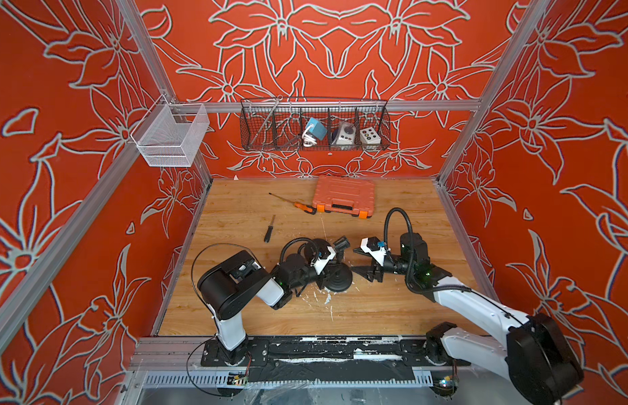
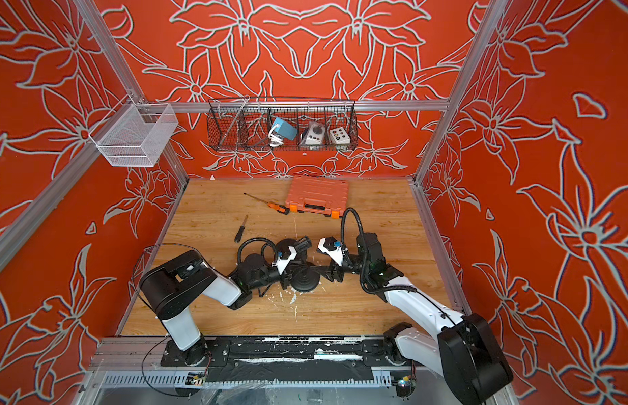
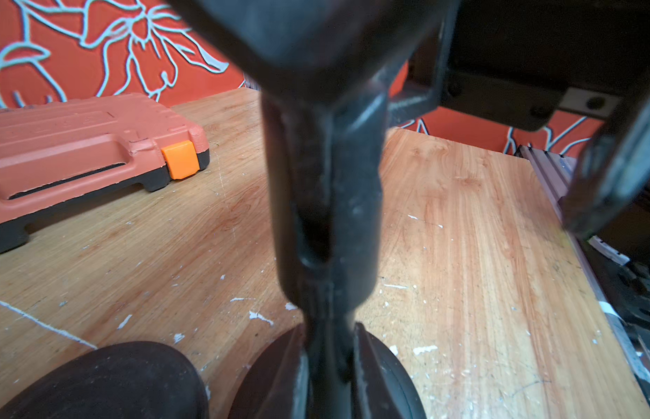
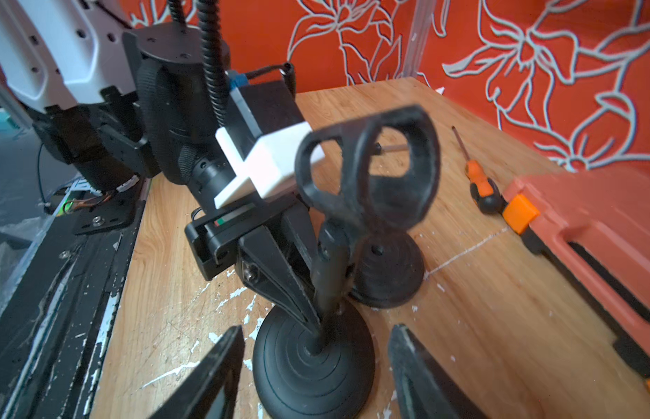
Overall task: Assemble a microphone stand
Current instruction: Screw the microphone stand pole into the microphone stand base.
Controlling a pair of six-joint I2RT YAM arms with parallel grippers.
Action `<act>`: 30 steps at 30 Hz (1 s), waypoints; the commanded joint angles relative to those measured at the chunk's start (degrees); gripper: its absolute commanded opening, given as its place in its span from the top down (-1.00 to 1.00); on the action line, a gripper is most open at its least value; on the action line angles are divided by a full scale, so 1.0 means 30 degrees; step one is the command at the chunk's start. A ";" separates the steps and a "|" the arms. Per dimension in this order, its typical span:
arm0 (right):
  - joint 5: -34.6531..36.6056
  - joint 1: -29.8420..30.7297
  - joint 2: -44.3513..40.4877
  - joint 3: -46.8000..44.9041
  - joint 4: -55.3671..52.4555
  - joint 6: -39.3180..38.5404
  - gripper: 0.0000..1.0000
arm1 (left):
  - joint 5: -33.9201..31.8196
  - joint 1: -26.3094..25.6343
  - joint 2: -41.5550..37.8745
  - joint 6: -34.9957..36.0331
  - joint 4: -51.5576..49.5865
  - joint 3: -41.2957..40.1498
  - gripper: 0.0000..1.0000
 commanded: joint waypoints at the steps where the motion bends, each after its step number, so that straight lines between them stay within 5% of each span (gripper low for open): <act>1: -0.2540 -0.0319 0.1283 0.1452 -0.0778 -0.2108 -0.20 | -0.0901 0.0191 0.0485 0.0707 -0.0774 -0.0306 0.96; 16: -0.5812 -0.0413 0.5948 0.4508 -0.0286 -0.1376 -0.19 | -0.0702 0.0191 0.1013 0.0648 -0.0344 -0.0241 0.96; 18: -0.6056 -0.0404 0.6174 0.4584 -0.0002 -0.1191 -0.02 | -0.0692 0.0192 0.0980 0.0620 -0.0345 -0.0241 0.96; 30: -0.6242 -0.0287 0.6536 0.3534 0.4171 0.1004 0.30 | -0.0656 0.0191 0.1008 0.0766 -0.0784 -0.0066 0.96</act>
